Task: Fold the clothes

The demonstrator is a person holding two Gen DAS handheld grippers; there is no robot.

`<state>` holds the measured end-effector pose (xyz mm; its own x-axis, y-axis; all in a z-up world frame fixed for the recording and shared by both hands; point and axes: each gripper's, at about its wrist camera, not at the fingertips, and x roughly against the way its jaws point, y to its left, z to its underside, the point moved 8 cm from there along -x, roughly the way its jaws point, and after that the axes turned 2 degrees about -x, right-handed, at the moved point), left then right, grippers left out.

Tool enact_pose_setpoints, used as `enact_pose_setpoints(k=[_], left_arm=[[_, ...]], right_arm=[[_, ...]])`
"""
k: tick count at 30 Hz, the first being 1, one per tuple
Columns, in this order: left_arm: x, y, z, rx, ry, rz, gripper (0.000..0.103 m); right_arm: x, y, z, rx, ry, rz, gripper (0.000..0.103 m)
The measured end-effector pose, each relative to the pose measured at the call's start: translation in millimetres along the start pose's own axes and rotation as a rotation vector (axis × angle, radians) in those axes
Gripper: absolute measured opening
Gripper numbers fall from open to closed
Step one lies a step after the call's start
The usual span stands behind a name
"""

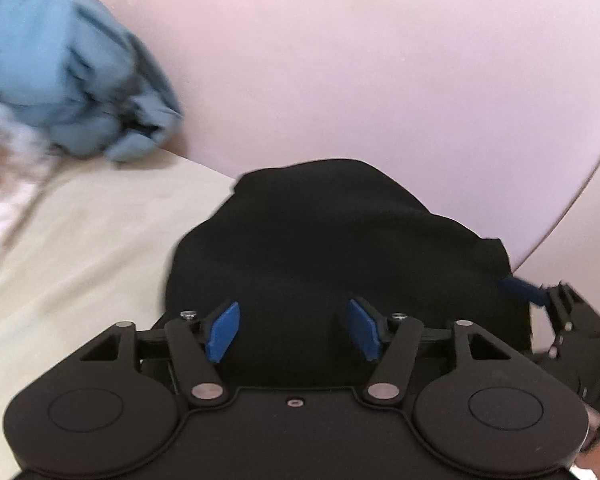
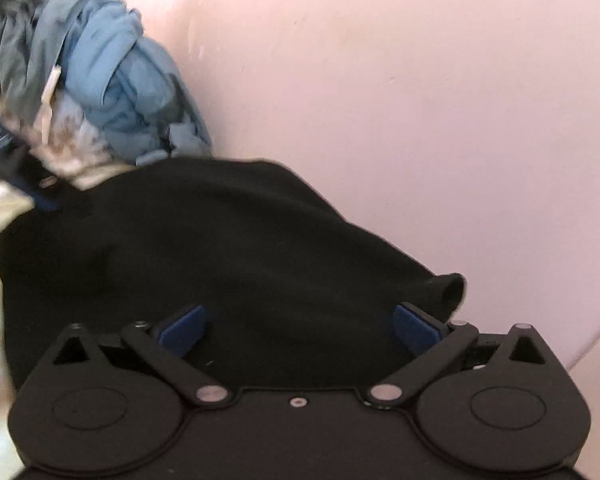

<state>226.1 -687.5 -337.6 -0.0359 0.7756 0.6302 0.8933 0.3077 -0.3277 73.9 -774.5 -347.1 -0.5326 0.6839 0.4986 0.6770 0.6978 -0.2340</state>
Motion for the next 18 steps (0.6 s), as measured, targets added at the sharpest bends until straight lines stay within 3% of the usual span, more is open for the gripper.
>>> enact_pose_setpoints(k=[4, 8, 15, 18], left_arm=[[77, 12, 32, 0.033, -0.011, -0.091, 0.081], [146, 19, 59, 0.088, 0.019, -0.119, 0.083], [280, 39, 113, 0.182, -0.022, -0.302, 0.103], [309, 48, 130, 0.254, -0.027, -0.294, 0.103]], right_arm=[[54, 17, -6, -0.029, -0.008, -0.063, 0.102], [112, 45, -16, -0.052, -0.020, -0.171, 0.102], [193, 121, -44, -0.010, -0.016, -0.327, 0.102], [227, 158, -50, 0.016, -0.026, -0.395, 0.102]])
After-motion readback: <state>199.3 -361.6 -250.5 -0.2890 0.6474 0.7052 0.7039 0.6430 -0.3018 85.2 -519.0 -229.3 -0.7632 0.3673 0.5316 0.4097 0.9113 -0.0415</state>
